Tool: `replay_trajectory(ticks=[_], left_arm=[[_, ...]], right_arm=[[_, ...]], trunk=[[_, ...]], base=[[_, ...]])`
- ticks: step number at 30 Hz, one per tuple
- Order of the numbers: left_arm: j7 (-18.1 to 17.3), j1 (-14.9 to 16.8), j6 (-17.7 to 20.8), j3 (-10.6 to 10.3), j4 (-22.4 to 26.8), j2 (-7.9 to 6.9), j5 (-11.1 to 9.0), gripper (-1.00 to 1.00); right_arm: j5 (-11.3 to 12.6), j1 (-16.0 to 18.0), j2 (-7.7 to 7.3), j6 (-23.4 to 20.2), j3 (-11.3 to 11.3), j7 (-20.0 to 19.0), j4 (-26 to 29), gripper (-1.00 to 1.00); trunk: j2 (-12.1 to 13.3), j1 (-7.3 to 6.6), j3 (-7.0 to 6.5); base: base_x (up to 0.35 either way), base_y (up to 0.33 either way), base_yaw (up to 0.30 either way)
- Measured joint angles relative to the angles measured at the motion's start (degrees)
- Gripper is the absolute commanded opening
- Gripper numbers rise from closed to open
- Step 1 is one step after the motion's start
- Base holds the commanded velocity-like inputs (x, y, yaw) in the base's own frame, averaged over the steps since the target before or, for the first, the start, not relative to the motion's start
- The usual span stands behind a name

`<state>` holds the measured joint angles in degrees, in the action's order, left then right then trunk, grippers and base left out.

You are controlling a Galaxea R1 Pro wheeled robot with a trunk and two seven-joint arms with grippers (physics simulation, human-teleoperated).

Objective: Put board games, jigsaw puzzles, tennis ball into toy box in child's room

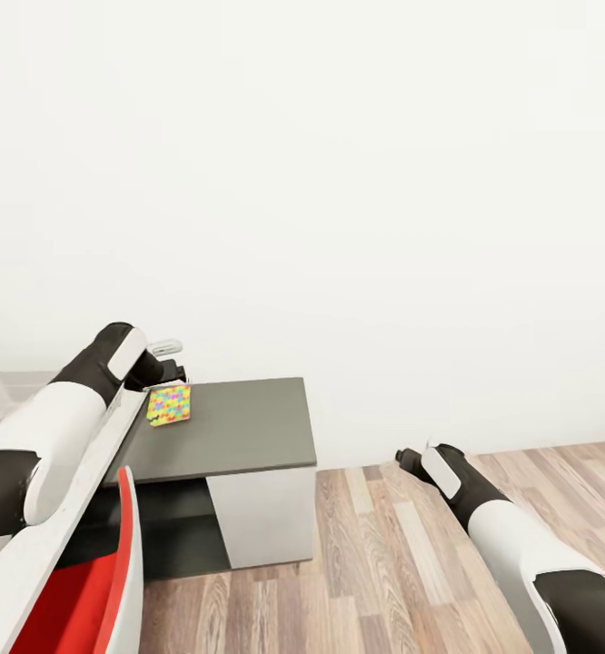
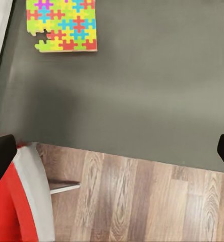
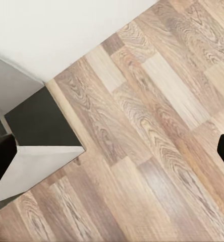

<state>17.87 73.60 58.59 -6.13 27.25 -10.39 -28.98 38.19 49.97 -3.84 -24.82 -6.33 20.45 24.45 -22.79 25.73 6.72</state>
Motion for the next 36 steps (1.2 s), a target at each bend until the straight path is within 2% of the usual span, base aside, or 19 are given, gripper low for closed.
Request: replay_trajectory(ticks=[3, 10, 21, 24, 28, 36], left_arm=[[0.0, 0.0, 0.0, 0.0, 0.1, -0.65, -0.1, 1.00], [0.2, 0.0, -0.1, -0.3, 0.1, -0.94, 0.0, 1.00], [0.6, 0.0, -0.2, -0.4, 0.1, -0.43, 0.0, 1.00], [0.7, 0.0, -0.2, -1.2, 0.1, -0.36, 0.0, 1.00], [0.7, 0.0, -0.2, -2.1, 0.1, -0.39, 0.1, 1.00], [0.8, 0.0, -0.2, -2.2, 0.1, -0.36, 0.1, 1.00]], right_arm=[[-0.1, 0.0, 0.18, 0.0, 0.0, -0.1, 0.0, 1.00], [-0.1, 0.0, -0.17, 0.0, 0.0, -0.3, 0.0, 1.00], [-0.2, 0.0, -0.31, -0.1, 0.0, -0.3, -0.3, 1.00], [-0.2, 0.0, -0.35, 0.0, 0.0, -0.3, -0.3, 1.00], [-0.2, 0.0, -0.34, -0.1, 0.0, -0.4, -0.4, 1.00], [-0.2, 0.0, -0.31, -0.3, 0.0, -0.4, -0.2, 1.00]], trunk=[[0.0, 0.01, 0.00], [0.0, 0.01, 0.00], [0.0, 0.00, 0.00], [0.0, 0.00, -0.01], [0.0, 0.02, 0.00], [0.0, 0.02, 0.00]], base=[[0.078, 0.038, 0.216], [0.035, 0.008, 0.068], [0.158, -0.038, 0.006], [0.105, -0.208, 0.007], [0.034, -0.062, 0.002], [0.002, -0.004, 0.000]])
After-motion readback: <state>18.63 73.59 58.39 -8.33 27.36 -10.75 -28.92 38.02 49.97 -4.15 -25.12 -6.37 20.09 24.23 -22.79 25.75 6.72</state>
